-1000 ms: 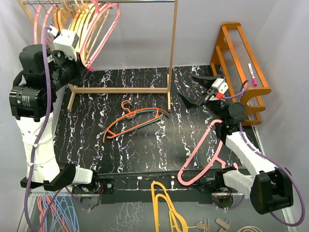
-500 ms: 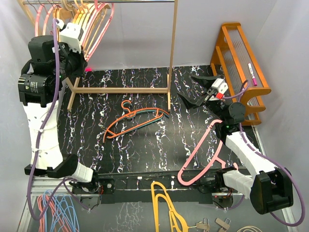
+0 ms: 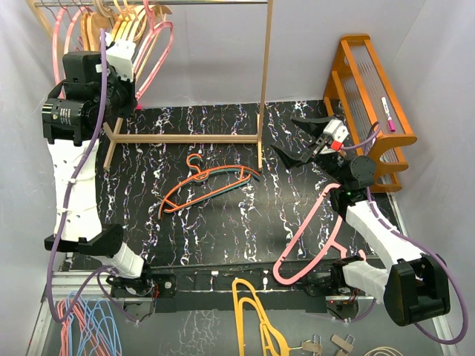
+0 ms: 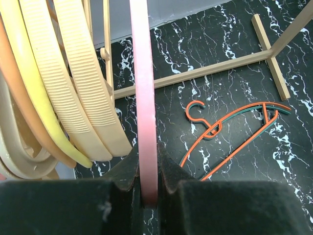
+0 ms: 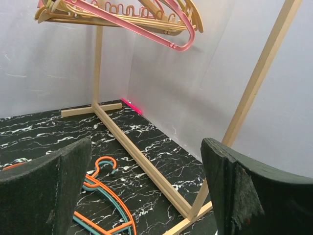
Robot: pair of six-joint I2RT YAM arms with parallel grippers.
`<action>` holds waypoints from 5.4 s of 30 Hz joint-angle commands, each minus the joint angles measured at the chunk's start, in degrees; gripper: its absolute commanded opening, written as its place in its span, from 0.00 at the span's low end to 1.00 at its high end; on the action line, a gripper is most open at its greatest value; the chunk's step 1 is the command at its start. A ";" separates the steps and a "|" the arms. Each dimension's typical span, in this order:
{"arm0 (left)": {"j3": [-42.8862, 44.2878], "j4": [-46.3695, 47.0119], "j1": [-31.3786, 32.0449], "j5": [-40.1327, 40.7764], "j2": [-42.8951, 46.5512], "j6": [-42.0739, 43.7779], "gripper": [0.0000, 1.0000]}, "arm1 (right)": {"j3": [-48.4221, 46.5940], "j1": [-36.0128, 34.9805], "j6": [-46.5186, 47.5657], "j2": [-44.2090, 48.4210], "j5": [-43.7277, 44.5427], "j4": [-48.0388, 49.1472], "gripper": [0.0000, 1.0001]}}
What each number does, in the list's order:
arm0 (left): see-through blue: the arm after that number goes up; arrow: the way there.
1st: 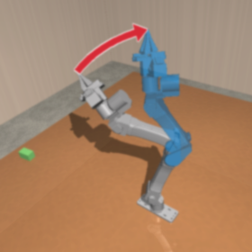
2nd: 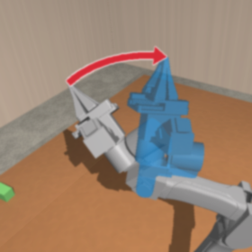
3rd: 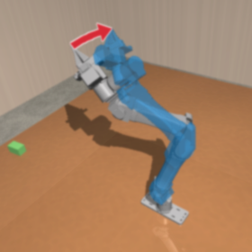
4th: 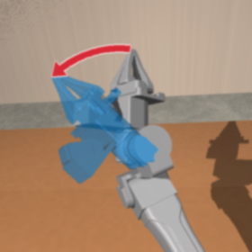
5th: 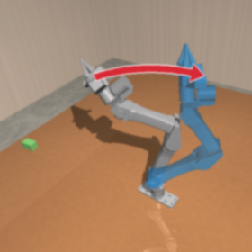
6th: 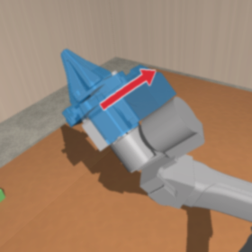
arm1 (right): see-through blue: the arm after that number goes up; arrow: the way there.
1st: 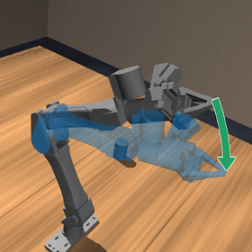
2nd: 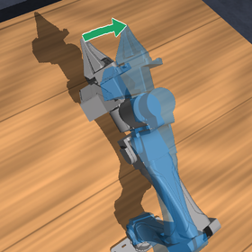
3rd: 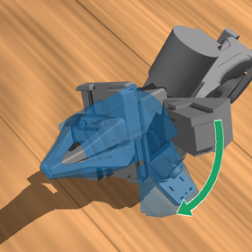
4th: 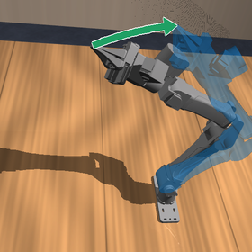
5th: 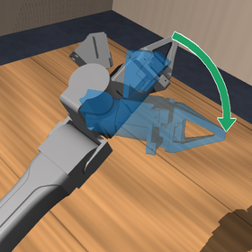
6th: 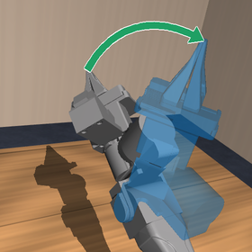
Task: Organize the hangers
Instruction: Place the hanger at the clothesline, then pick up the hanger at the center of the board.
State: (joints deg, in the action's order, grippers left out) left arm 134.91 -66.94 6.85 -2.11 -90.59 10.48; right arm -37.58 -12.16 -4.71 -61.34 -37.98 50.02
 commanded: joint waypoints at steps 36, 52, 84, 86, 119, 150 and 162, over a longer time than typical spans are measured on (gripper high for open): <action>-73.16 1.68 -0.15 -30.73 29.19 24.64 0.97 | -19.48 -20.65 26.36 -27.62 3.35 -35.49 0.99; -75.99 10.05 -0.52 -28.46 23.39 23.40 0.97 | -47.90 -20.44 43.37 -59.85 -1.49 -54.42 0.70; -63.00 -0.60 -15.89 -46.86 -1.65 43.19 0.97 | -17.79 -19.83 41.12 -36.72 3.58 -29.99 0.08; -63.16 -0.14 -15.82 -47.32 -4.01 43.73 0.97 | -16.87 -19.76 40.70 -35.59 3.61 -28.74 0.08; -61.78 3.78 -15.51 -52.51 -10.16 41.27 0.43 | -18.59 -19.70 38.97 -36.91 1.08 -29.10 0.08; -64.82 0.01 -13.53 -35.19 25.67 24.67 0.00 | -17.18 -17.19 30.82 -27.53 2.45 -19.54 0.99; -60.71 -6.17 5.96 -47.32 22.09 23.04 0.00 | -19.12 -15.51 38.04 -22.01 -18.43 -42.42 0.98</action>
State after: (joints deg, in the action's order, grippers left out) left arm 77.97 -75.68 -1.52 -49.78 -65.84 39.79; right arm -54.22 -28.80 29.87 -87.48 -48.05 17.21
